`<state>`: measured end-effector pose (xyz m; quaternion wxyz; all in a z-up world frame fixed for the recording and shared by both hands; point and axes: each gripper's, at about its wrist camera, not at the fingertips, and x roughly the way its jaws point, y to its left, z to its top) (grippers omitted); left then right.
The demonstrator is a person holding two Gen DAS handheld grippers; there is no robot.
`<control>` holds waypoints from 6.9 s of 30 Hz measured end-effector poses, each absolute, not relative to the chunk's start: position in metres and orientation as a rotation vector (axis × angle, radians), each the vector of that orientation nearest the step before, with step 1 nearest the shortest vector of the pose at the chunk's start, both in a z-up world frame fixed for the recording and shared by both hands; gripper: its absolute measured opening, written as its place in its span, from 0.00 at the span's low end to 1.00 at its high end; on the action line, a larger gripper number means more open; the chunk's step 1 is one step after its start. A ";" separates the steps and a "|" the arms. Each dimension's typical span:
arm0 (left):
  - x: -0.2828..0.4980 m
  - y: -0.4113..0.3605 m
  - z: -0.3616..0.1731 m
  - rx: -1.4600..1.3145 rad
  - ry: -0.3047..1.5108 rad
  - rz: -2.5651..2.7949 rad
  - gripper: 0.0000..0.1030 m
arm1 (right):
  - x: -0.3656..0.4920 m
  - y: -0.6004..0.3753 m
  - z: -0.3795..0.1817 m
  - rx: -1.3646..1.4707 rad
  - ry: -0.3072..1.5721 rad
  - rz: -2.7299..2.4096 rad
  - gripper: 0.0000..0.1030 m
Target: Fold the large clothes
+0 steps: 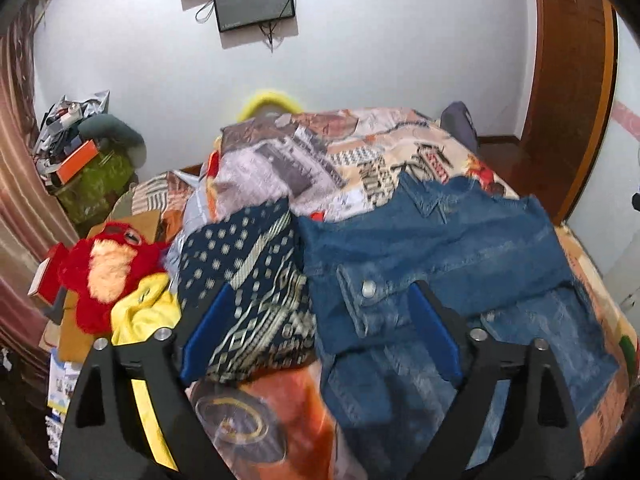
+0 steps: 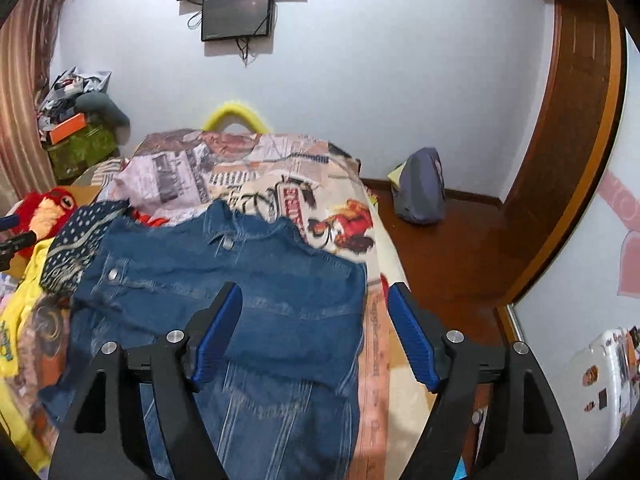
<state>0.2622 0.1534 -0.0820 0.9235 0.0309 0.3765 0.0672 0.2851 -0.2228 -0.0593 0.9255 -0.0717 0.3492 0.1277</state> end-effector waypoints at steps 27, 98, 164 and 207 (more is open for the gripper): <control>0.190 0.157 -0.271 -0.423 1.257 -0.128 0.86 | 0.243 -0.289 -0.248 0.174 1.267 0.261 0.61; 0.336 0.088 -0.165 0.045 0.886 -0.125 0.67 | 0.360 -0.197 -0.164 0.001 1.007 0.484 0.36; 0.298 0.158 -0.198 -0.117 0.880 0.144 0.75 | 0.351 -0.222 -0.207 -0.112 1.062 0.224 0.55; 0.389 0.160 -0.226 -0.611 0.890 0.106 0.26 | 0.335 -0.193 -0.204 -0.066 1.065 0.297 0.55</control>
